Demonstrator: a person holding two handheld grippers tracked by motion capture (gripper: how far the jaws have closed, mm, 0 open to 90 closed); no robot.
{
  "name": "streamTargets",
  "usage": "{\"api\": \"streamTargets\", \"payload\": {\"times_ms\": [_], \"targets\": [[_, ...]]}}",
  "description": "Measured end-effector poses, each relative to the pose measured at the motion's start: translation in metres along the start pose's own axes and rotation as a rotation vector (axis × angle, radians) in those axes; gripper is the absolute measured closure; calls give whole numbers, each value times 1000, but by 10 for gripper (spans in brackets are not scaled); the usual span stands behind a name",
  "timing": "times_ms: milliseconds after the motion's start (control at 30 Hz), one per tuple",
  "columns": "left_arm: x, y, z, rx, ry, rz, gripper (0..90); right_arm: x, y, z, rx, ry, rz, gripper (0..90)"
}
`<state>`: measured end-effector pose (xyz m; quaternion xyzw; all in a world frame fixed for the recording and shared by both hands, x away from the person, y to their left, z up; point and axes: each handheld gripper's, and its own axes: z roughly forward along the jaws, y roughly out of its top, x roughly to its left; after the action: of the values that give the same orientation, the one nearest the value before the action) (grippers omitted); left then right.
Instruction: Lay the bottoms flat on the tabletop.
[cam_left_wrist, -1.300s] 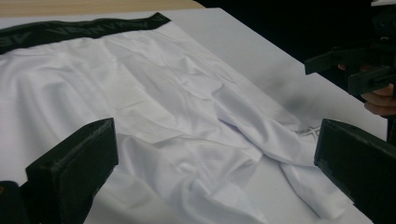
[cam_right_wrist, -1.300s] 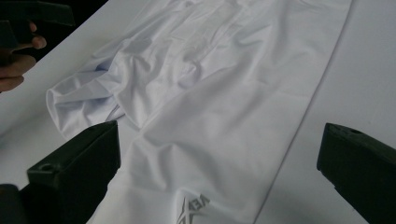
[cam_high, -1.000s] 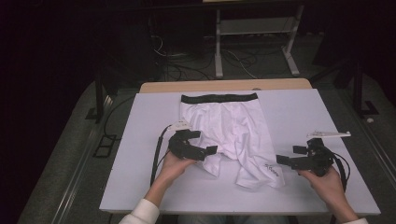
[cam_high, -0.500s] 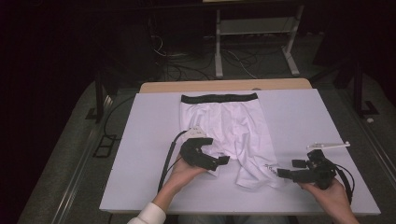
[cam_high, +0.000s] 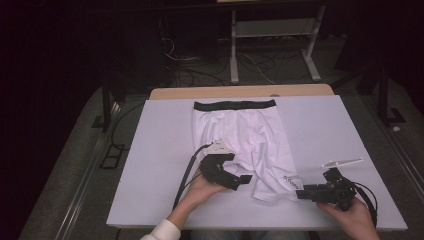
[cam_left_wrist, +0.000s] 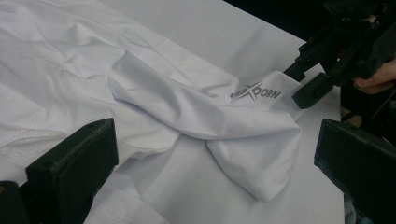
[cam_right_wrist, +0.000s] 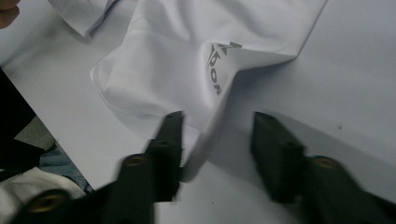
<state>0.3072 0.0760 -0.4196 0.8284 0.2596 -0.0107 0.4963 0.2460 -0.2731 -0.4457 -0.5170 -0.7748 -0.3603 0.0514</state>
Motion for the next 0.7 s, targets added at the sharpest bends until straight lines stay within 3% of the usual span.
{"api": "streamTargets", "payload": {"times_ms": [100,233,433,567,700], "targets": [[-1,-1,2,8,-3,6,0,-2,1,-3,-5,12,9,862],[-5,0,4,18,-16,19,0,-10,3,-12,-35,12,34,868],[-11,0,16,65,-48,41,0,-37,6,-28,-101,7,123,868],[-20,1,28,109,-72,85,0,-52,7,-29,-117,13,178,868],[-30,2,41,160,-113,129,0,-54,8,-28,-111,10,185,867]]}}
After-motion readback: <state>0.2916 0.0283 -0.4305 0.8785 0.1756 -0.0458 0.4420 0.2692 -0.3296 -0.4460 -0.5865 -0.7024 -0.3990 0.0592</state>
